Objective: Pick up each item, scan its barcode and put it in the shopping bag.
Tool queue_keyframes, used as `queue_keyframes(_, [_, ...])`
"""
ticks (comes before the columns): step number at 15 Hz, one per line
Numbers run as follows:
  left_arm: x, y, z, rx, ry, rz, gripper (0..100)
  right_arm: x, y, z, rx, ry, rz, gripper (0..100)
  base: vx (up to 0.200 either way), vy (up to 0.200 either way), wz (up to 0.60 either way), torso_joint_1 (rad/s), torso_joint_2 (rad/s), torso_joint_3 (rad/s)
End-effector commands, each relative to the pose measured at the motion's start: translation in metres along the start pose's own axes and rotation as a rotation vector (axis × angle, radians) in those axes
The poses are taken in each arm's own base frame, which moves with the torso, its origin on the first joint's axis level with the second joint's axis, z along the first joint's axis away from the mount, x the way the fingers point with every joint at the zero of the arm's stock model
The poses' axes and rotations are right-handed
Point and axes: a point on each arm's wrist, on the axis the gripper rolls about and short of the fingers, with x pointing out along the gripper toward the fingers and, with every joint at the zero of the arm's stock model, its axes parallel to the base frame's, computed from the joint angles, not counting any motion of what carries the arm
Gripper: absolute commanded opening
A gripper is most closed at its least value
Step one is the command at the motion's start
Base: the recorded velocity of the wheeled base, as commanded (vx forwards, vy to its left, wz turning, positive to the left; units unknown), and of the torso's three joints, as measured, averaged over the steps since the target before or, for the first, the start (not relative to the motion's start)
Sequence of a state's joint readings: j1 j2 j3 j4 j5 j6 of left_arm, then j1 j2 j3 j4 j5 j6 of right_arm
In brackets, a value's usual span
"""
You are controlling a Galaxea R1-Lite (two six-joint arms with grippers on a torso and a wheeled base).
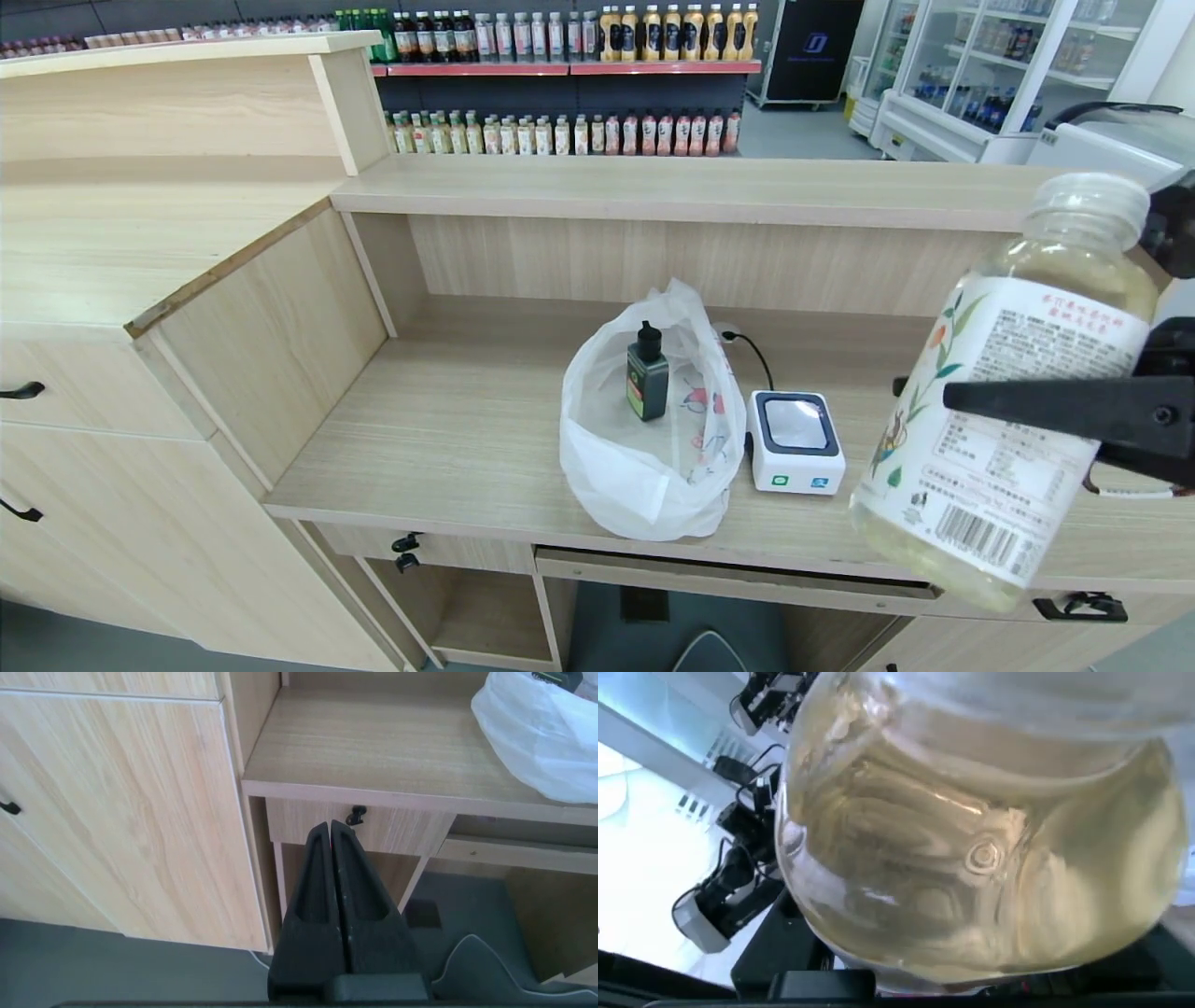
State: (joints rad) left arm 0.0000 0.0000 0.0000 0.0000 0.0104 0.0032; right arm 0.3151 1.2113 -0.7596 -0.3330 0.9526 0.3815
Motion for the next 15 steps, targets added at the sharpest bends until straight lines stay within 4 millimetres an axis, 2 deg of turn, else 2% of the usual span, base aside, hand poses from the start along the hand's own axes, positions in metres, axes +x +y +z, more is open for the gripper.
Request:
queue_keyframes(1, [0.000,0.000,0.000,0.000,0.000,0.000,0,-0.002,0.013,-0.002,-0.019,0.006,0.033,0,0.000,0.000,0.00,0.000,0.00,0.000])
queue_keyframes(5, [0.000,0.000,0.000,0.000,0.000,0.000,0,-0.003,0.019,-0.006,-0.024,0.013,0.055,0,0.000,0.000,0.00,0.000,0.00,0.000])
queue_keyframes(9, [0.000,0.000,0.000,0.000,0.000,0.000,0,-0.008,0.021,-0.018,-0.010,0.023,0.047,0,0.000,0.000,0.00,0.000,0.00,0.000])
queue_keyframes(15, [0.000,0.000,0.000,0.000,0.000,0.000,0,-0.010,0.024,-0.016,-0.028,0.012,0.052,0,0.000,0.000,0.00,0.000,0.00,0.000])
